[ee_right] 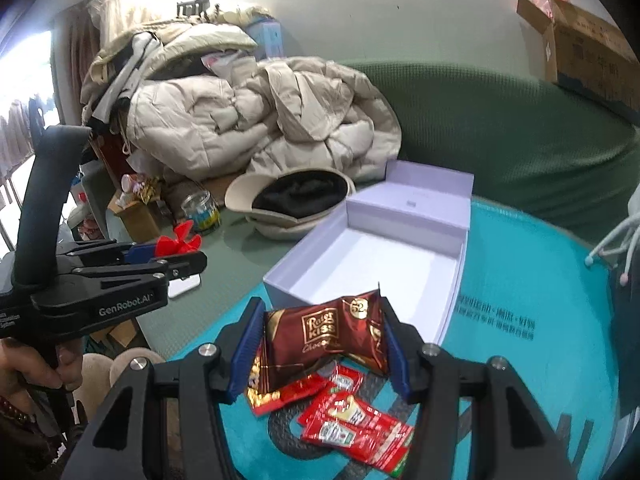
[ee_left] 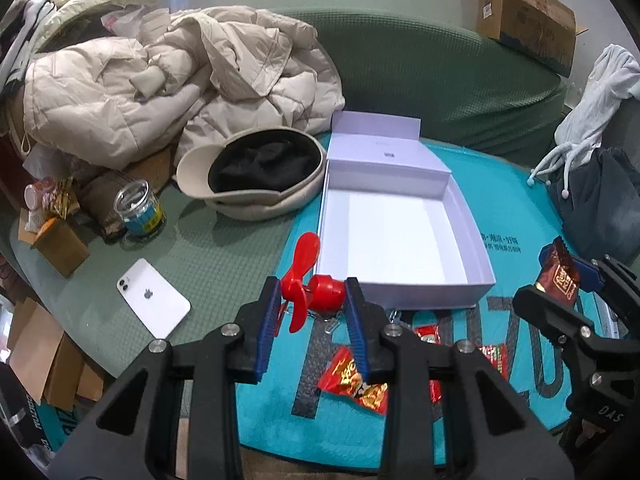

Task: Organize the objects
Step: 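Carry fan and chocolate into the white box and open both grippers, then withdraw both grippers from the box back toward the candy pile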

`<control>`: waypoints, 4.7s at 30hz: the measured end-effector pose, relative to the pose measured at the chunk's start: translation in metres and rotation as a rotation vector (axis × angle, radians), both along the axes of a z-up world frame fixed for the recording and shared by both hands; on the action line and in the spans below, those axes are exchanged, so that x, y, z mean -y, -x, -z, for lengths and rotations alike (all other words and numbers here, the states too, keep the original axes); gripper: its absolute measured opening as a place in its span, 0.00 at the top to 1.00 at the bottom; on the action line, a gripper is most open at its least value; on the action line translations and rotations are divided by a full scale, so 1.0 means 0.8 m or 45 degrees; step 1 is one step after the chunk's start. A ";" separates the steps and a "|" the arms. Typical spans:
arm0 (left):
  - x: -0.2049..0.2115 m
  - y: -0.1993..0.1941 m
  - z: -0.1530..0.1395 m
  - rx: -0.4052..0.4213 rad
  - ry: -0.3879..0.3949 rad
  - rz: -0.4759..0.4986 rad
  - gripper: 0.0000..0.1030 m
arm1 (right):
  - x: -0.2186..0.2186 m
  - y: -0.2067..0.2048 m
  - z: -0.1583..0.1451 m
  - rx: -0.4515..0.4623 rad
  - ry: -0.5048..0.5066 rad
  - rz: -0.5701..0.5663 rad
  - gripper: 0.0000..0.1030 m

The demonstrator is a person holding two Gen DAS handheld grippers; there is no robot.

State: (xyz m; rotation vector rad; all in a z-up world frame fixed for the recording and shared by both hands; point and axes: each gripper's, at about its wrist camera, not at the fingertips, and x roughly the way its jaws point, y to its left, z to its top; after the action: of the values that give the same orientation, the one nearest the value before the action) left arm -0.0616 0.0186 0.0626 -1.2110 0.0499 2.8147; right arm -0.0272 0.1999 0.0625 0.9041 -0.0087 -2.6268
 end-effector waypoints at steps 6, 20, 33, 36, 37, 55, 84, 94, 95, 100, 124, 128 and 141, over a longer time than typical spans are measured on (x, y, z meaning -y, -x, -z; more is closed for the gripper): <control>-0.004 0.024 -0.007 -0.006 0.021 0.001 0.70 | 0.001 0.018 -0.010 -0.026 -0.013 -0.022 0.46; -0.021 0.116 -0.006 0.020 0.074 0.072 0.70 | -0.005 0.103 -0.010 -0.034 -0.042 -0.001 0.46; -0.039 0.199 0.003 -0.011 0.167 0.109 0.70 | -0.017 0.191 -0.001 0.017 -0.049 0.036 0.46; -0.048 0.215 0.004 -0.037 0.206 0.124 0.70 | -0.017 0.211 0.003 0.017 -0.076 0.064 0.46; -0.050 0.219 0.005 -0.036 0.207 0.134 0.70 | -0.018 0.218 0.005 0.024 -0.077 0.070 0.46; -0.112 0.289 0.087 0.073 0.229 0.291 0.70 | -0.067 0.300 0.082 0.173 -0.080 0.177 0.46; -0.113 0.296 0.149 0.273 0.164 0.287 0.52 | -0.056 0.308 0.137 0.358 -0.093 0.178 0.44; -0.106 0.272 0.097 0.170 0.157 0.260 0.39 | -0.061 0.279 0.103 0.301 -0.089 0.206 0.35; -0.105 0.270 0.093 0.165 0.155 0.255 0.39 | -0.061 0.275 0.097 0.289 -0.090 0.209 0.35; -0.101 0.257 0.068 0.137 0.143 0.233 0.37 | -0.060 0.256 0.071 0.244 -0.091 0.212 0.32; -0.058 0.152 -0.059 -0.091 0.226 0.085 0.24 | -0.039 0.162 -0.048 0.063 -0.097 0.276 0.22; -0.050 0.134 -0.066 -0.102 0.238 0.065 0.24 | -0.031 0.150 -0.054 0.054 -0.092 0.265 0.19; -0.038 0.084 -0.046 -0.064 0.209 0.021 0.23 | -0.015 0.093 -0.055 0.023 -0.142 0.254 0.17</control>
State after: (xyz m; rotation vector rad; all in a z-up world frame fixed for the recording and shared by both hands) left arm -0.1292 0.0492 0.0994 -1.1629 0.2979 2.8746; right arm -0.1013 0.2120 0.1066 1.0123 0.0456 -2.8268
